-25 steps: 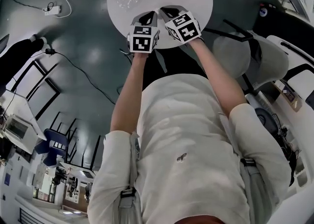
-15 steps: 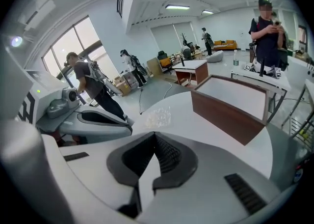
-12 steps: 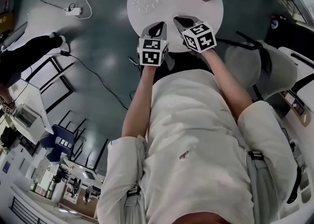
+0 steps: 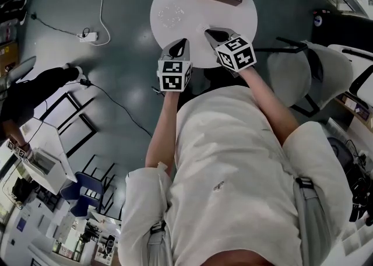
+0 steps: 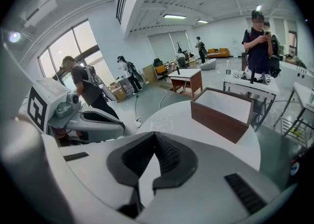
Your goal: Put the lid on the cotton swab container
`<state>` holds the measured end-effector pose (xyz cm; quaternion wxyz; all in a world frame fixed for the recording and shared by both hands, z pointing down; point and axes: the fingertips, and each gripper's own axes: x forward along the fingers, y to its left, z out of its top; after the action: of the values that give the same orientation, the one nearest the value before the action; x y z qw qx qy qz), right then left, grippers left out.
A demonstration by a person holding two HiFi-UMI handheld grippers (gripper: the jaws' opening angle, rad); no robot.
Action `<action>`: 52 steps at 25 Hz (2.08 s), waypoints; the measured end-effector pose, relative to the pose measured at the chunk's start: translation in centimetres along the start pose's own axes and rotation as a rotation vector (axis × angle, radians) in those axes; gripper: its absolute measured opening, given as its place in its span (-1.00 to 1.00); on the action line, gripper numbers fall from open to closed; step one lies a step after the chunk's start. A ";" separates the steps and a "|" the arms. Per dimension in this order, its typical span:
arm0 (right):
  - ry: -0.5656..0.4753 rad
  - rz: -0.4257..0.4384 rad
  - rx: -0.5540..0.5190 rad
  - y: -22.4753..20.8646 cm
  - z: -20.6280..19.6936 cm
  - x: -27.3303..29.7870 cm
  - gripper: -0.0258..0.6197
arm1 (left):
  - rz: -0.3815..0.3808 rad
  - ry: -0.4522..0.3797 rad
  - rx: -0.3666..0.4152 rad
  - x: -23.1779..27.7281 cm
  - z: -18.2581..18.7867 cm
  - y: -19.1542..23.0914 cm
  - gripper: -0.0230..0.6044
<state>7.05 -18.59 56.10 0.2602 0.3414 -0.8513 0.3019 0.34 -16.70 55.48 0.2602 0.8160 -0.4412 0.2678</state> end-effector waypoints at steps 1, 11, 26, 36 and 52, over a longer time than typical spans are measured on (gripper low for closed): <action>-0.005 -0.016 0.005 0.2 -0.1 -0.5 -0.90 | -0.014 0.000 0.007 -0.4 -0.2 -0.2 -0.90; -0.042 -0.162 0.095 7.0 -5.4 -3.6 -0.90 | -0.159 0.020 0.102 -7.0 -6.1 -1.7 -0.90; -0.080 -0.303 0.210 20.0 -13.0 -8.5 -0.90 | -0.329 0.002 0.160 -19.0 -12.3 -2.3 -0.90; -0.295 -0.352 0.158 23.7 -8.8 -17.1 -0.90 | -0.357 -0.113 0.148 -24.7 -8.7 -3.9 -0.90; -0.652 -0.344 -0.088 28.4 3.5 -33.2 -0.90 | -0.314 -0.558 0.297 -39.3 6.8 -3.3 -0.90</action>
<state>6.21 9.68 22.66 0.0368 0.5460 -0.8319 0.0925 -13.76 3.23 23.76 0.0461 0.9446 -0.3206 0.0524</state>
